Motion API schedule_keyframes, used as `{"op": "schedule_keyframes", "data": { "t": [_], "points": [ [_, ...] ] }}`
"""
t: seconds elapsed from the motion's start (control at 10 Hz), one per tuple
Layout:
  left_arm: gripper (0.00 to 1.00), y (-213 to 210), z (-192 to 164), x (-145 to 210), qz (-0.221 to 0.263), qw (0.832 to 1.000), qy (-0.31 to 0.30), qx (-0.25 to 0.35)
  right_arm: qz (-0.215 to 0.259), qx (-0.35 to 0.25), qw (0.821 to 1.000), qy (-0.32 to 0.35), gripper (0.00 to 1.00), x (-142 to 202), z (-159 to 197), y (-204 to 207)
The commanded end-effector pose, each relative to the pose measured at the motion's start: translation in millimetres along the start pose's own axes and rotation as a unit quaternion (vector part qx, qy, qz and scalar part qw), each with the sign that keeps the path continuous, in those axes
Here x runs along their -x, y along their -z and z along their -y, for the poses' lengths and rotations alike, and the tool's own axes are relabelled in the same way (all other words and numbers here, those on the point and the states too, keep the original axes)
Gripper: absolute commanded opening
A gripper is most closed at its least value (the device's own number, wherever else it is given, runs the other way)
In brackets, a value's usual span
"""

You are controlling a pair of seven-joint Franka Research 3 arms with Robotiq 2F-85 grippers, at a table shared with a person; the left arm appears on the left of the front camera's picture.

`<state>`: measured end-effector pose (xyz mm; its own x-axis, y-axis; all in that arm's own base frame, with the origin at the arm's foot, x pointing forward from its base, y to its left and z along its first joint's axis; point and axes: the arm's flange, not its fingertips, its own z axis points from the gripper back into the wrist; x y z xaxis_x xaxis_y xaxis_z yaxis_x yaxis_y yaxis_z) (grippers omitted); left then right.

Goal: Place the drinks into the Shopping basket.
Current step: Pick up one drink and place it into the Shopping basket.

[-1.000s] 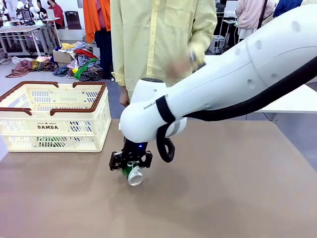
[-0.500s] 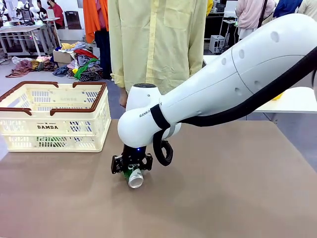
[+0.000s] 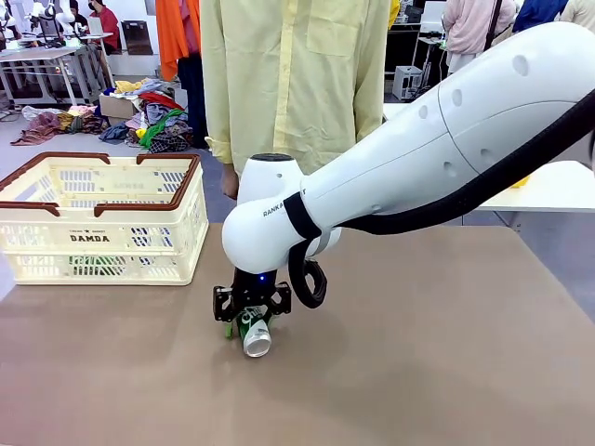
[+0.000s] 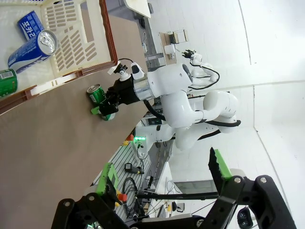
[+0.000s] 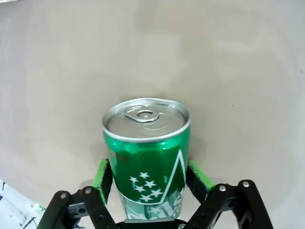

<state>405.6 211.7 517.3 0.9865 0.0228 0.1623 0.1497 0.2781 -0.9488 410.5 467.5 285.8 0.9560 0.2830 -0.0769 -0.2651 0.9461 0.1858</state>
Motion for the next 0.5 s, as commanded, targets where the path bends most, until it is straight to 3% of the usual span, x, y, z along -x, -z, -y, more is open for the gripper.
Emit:
{"op": "schedule_keyframes", "data": {
  "t": [0.0, 0.4],
  "points": [
    [1.00, 2, 1, 4, -0.002, 1.000, 0.002, -0.001, 0.004, 0.021, 1.000, 0.018, 1.00, 1, 0, -3],
    [1.00, 2, 1, 4, -0.002, 1.000, 0.002, -0.001, 0.021, 0.036, 0.999, 0.026, 1.00, 6, 5, -28]
  ]
}}
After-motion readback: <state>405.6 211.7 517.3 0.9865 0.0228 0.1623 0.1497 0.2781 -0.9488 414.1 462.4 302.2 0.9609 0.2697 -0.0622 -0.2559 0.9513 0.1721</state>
